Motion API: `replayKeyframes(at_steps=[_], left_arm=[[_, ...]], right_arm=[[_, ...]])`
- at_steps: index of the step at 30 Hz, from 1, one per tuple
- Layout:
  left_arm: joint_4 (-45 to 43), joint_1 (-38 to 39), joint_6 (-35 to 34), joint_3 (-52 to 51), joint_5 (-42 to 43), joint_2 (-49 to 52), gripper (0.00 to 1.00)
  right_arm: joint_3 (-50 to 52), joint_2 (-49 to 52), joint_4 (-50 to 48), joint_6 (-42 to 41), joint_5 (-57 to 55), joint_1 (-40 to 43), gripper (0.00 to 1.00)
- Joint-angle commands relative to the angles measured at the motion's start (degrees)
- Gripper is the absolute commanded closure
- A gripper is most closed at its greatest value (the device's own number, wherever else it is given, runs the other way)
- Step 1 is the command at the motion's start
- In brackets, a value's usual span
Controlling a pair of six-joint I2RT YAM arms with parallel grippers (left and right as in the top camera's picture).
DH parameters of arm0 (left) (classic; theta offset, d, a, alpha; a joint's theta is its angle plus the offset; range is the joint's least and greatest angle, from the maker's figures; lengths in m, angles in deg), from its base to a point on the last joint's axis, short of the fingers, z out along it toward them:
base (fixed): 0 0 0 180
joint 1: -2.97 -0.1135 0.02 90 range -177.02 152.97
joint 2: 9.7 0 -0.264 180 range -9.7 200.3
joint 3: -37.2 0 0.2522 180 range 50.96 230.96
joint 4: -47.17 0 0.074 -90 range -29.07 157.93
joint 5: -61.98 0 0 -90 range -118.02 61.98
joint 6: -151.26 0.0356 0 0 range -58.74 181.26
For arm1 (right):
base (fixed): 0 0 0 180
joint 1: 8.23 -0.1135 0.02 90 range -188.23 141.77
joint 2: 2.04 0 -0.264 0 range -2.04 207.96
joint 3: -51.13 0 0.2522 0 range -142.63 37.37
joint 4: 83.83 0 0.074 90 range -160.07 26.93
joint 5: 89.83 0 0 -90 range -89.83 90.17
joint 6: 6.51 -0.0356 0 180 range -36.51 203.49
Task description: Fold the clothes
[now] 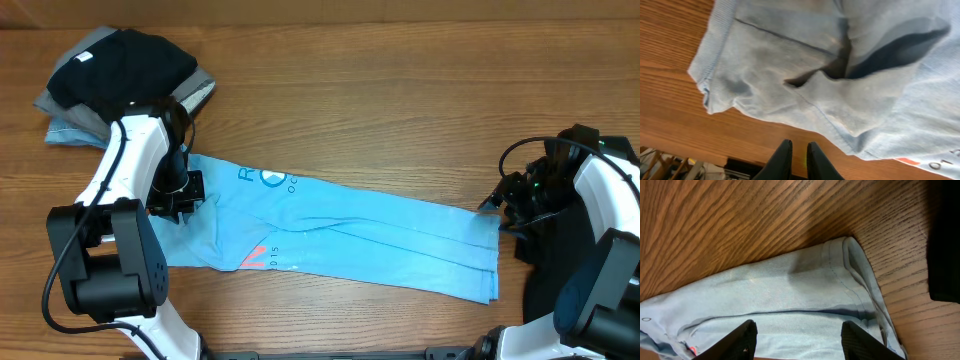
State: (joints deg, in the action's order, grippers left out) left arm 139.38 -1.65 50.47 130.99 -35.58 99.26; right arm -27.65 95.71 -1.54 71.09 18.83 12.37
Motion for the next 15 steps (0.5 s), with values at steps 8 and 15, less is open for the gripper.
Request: replayKeyframes(at_steps=[8, 15], left_arm=[[-15.8, 0.3, 0.3, 0.0, 9.4, -1.1, 0.5], [-19.6, 3.5, 0.3, -4.2, 10.2, -1.0, 0.56]], right_arm=[[0.1, -1.4, -1.0, -0.2, 0.5, 0.2, 0.42], [0.1, -1.4, -1.0, -0.2, 0.5, 0.2, 0.42]])
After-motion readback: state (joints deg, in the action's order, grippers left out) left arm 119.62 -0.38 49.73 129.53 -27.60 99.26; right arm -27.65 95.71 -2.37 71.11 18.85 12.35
